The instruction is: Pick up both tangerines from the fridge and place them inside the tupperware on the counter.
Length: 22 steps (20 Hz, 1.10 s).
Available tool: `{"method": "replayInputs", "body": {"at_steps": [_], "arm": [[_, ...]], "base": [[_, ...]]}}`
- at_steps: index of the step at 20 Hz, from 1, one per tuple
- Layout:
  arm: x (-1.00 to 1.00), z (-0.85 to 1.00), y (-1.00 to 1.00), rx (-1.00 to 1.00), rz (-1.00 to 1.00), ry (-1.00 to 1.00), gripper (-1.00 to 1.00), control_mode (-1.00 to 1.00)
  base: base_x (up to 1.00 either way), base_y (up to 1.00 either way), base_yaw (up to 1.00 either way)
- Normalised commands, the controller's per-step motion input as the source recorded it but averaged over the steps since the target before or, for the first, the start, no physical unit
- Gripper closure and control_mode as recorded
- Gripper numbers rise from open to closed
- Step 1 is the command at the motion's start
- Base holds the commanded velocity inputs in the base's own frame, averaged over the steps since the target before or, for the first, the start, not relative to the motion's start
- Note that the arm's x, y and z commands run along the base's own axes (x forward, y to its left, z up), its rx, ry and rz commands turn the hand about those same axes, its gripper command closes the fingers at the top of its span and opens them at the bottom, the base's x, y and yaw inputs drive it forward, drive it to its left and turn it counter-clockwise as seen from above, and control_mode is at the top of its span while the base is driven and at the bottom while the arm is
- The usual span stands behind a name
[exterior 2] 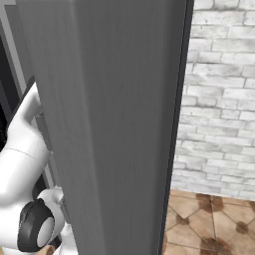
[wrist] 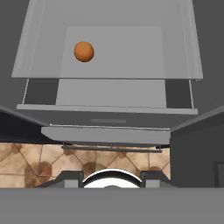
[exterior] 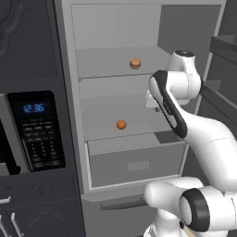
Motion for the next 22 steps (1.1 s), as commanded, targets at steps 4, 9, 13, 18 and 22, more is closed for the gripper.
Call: {"method": "replayInputs", "body": {"at_steps": [4, 9, 13, 18, 22], "arm": [[-0.08, -0.06, 0.0, 0.01, 0.0, 0.05, -1.0, -1.0], [-0.01, -0.57, 0.32, 0.0, 0.0, 0.45, -1.0, -1.0], [0.09, -0.51, 0.5, 0.0, 0.07, 0.03, -1.0, -1.0], [0.23, -0.3, 0.32, 0.0, 0.06, -0.05, -1.0, -1.0], [0.07, -0.28, 0.09, 0.0, 0.01, -0.61, -1.0, -1.0]], "base": [[0.0, 0.0, 0.0], [0.0, 0.0, 0.0], [0.0, 0.0, 0.0], [0.0, 0.0, 0.0], [0.0, 0.0, 0.0]]}}
